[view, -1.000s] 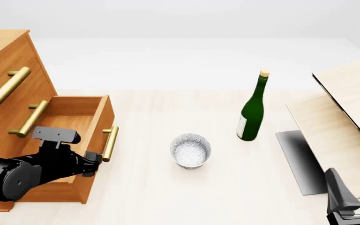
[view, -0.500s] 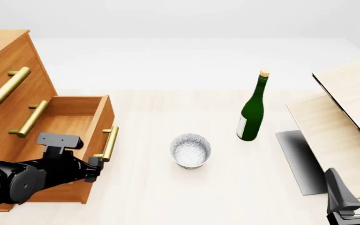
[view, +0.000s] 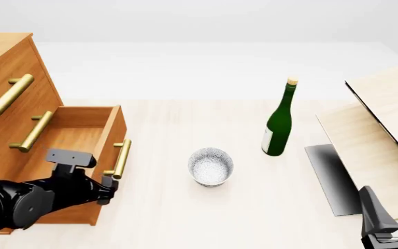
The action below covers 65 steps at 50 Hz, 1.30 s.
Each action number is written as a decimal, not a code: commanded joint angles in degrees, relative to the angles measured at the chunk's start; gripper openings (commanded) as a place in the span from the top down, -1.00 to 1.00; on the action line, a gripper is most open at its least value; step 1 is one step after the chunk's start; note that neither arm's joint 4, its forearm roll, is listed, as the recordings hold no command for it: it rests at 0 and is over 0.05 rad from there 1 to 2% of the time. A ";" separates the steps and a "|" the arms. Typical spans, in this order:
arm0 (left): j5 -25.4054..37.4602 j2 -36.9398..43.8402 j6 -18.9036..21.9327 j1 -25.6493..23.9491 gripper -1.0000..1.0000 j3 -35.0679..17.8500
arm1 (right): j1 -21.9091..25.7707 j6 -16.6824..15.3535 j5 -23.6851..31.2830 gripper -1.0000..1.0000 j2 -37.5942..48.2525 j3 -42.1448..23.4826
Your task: Put the bowl in the bottom drawer of the cabinet and close it.
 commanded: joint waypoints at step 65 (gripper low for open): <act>1.06 -3.97 0.11 -10.51 -1.00 -0.48 | 0.02 0.02 0.02 -1.00 -0.05 0.04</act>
